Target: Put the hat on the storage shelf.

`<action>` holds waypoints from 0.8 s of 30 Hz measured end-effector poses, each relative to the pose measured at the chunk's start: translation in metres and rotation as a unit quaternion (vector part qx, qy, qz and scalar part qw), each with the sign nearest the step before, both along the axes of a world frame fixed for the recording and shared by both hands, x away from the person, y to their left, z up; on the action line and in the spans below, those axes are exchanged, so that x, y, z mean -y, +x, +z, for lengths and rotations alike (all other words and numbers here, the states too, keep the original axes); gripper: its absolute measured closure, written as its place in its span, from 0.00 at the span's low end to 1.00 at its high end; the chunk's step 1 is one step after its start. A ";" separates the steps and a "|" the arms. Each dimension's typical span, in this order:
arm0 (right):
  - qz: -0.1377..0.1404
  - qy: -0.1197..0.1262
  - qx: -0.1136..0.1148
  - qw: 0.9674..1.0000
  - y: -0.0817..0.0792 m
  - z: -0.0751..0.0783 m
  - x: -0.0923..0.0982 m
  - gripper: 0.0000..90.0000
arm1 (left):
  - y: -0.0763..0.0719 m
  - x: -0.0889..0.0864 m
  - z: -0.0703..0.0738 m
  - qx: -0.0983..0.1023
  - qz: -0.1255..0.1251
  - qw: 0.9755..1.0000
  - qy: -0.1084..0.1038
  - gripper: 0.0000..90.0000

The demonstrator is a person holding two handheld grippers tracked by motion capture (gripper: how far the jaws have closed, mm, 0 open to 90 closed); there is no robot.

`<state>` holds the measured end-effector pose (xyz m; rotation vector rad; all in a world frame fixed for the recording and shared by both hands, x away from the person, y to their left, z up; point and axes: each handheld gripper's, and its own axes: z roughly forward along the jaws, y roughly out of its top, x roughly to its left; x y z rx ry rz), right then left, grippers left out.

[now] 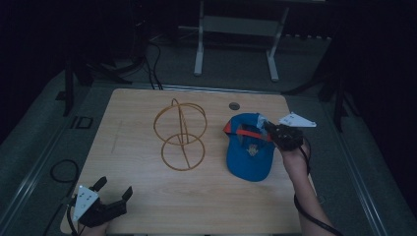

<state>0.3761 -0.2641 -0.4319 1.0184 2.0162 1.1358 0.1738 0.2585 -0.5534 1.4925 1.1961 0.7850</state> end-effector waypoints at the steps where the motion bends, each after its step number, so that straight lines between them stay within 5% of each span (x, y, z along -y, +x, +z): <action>1: 0.001 0.003 0.006 1.000 -0.002 0.005 0.000 0.98 | 0.000 0.000 0.000 0.000 -0.001 1.000 -0.001 0.06; 11: 0.012 0.007 0.045 0.999 -0.022 0.053 0.002 0.98 | 0.001 0.005 0.007 -0.006 -0.010 1.000 -0.004 0.06; 24: 0.029 0.015 0.078 0.996 -0.054 0.092 0.012 0.98 | -0.002 0.035 0.051 0.007 -0.083 0.996 -0.028 0.07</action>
